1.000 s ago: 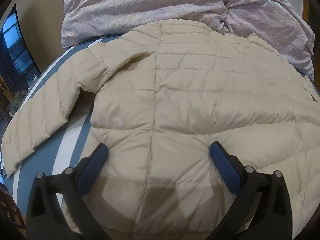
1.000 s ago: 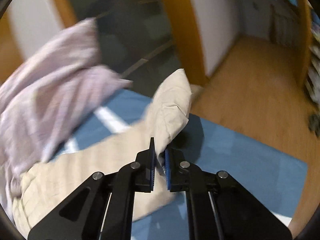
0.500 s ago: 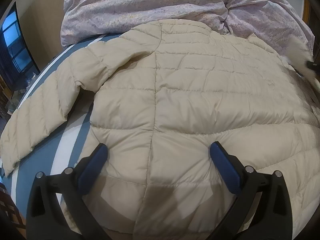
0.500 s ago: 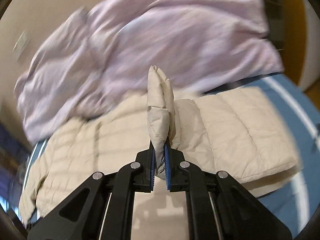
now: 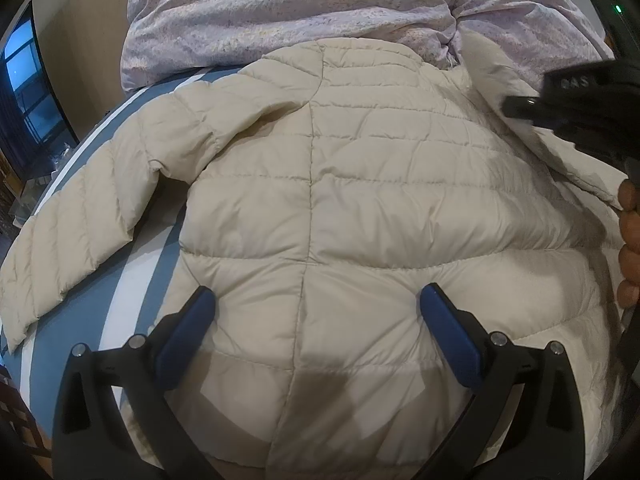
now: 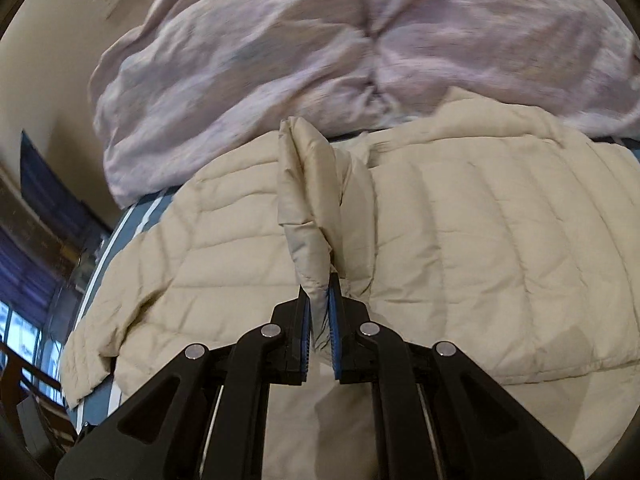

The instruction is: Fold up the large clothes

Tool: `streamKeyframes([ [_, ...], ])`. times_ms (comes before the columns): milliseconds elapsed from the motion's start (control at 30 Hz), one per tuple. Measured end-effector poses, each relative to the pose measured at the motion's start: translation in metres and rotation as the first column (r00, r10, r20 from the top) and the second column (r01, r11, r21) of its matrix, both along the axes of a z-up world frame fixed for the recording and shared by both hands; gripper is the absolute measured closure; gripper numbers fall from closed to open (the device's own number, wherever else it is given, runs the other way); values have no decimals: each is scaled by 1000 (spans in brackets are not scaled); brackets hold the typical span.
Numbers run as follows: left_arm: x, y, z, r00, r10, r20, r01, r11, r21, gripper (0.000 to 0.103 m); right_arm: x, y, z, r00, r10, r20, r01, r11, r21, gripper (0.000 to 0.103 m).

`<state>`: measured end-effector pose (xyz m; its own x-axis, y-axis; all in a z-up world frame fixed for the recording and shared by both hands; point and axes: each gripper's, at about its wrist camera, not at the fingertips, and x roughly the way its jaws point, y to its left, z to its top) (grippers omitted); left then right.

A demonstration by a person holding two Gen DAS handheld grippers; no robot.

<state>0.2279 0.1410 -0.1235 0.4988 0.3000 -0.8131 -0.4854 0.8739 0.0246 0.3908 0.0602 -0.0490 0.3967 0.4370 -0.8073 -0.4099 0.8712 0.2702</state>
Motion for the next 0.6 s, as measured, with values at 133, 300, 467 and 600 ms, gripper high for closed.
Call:
streamKeyframes([
  [133, 0, 0, 0, 1000, 0, 0, 0, 1000, 0, 2, -9, 13, -4, 998, 60, -25, -61, 997, -45, 81],
  [300, 0, 0, 0, 1000, 0, 1, 0, 1000, 0, 2, -28, 6, 26, 991, 126, 50, -127, 992, 16, 39],
  [467, 1, -1, 0, 1000, 0, 2, 0, 1000, 0, 2, -13, -27, 40, 974, -56, 217, 81, 991, -108, 35],
  [600, 0, -1, 0, 1000, 0, 2, 0, 1000, 1, 2, 8, -36, 5, 979, -118, 164, 152, 965, -213, 35],
])
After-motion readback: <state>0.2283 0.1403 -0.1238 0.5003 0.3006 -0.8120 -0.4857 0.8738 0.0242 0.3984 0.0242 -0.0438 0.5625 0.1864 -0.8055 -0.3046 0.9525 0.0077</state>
